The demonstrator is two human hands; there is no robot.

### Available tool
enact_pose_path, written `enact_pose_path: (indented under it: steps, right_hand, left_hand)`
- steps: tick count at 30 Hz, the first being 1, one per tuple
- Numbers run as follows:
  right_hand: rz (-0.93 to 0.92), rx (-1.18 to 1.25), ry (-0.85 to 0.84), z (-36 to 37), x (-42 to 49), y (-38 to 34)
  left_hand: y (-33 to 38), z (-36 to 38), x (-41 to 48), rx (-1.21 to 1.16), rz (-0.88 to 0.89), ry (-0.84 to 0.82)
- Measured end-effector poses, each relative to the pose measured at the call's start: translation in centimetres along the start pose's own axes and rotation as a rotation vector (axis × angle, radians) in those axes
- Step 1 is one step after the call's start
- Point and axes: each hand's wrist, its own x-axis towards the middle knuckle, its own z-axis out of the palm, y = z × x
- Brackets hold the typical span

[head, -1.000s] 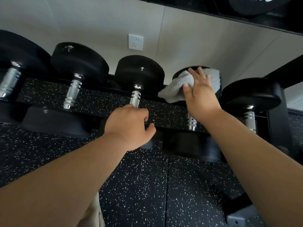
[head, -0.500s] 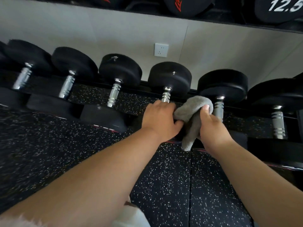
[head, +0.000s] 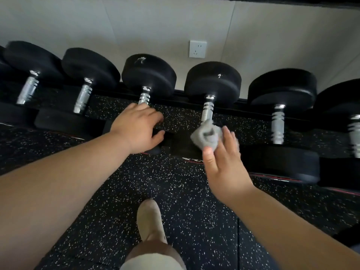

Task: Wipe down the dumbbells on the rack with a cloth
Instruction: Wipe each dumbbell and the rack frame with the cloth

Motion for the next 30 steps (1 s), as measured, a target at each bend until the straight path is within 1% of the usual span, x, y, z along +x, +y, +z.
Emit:
enact_pose_path:
  steps: [3, 5, 7, 9, 12, 13, 15, 17, 19, 20, 22, 25, 28, 30]
  right_hand:
    - [-0.159, -0.375, 0.058, 2.3, 1.7, -1.6]
    - [-0.31, -0.6, 0.028, 3.7, 2.7, -3.1]
    - [-0.399, -0.7, -0.005, 4.7, 3.9, -3.9]
    - [-0.402, -0.701, 0.005, 4.6, 4.7, -3.5]
    - [-0.401, -0.636, 0.074, 2.9, 4.4, -1.2]
    - [-0.392, -0.581, 0.11, 2.3, 3.9, -0.1]
    - [-0.349, -0.387, 0.168, 1.1, 2.6, 2.1]
    - [-0.256, -0.17, 0.167, 0.3, 1.5, 3.5]
    - [-0.194, -0.081, 0.159, 0.4, 1.1, 3.5]
    - [-0.188, -0.091, 0.172, 0.7, 1.2, 3.0]
    - [-0.186, -0.191, 0.206, 1.5, 2.2, 1.3]
    - [-0.169, -0.463, 0.195, 2.4, 4.5, -1.7]
    - [-0.288, -0.691, 0.106, 3.1, 5.9, -3.9]
    - [-0.373, -0.76, 0.047, 3.3, 6.5, -4.3]
  left_hand:
    - [0.1, 0.1, 0.3, 0.043, 0.015, 0.001]
    - [0.1, 0.0, 0.4, 0.047, -0.004, -0.009]
    - [0.0, 0.1, 0.4, 0.038, -0.026, -0.009]
    - [0.1, 0.1, 0.4, 0.028, -0.028, -0.005]
    - [0.0, 0.1, 0.5, 0.014, -0.038, -0.001]
    - [0.0, 0.2, 0.5, 0.018, -0.043, -0.005]
    - [0.0, 0.2, 0.6, 0.026, -0.051, -0.015]
    - [0.1, 0.3, 0.6, 0.024, -0.059, -0.022]
    - [0.2, 0.2, 0.6, 0.019, -0.066, -0.034]
    - [0.2, 0.2, 0.6, 0.018, -0.069, -0.033]
    - [0.3, 0.2, 0.7, 0.017, -0.072, -0.022]
    - [0.3, 0.1, 0.7, 0.012, -0.066, -0.011]
    - [0.4, 0.1, 0.6, -0.018, -0.061, -0.006]
    - [0.4, 0.0, 0.6, -0.04, -0.062, -0.006]
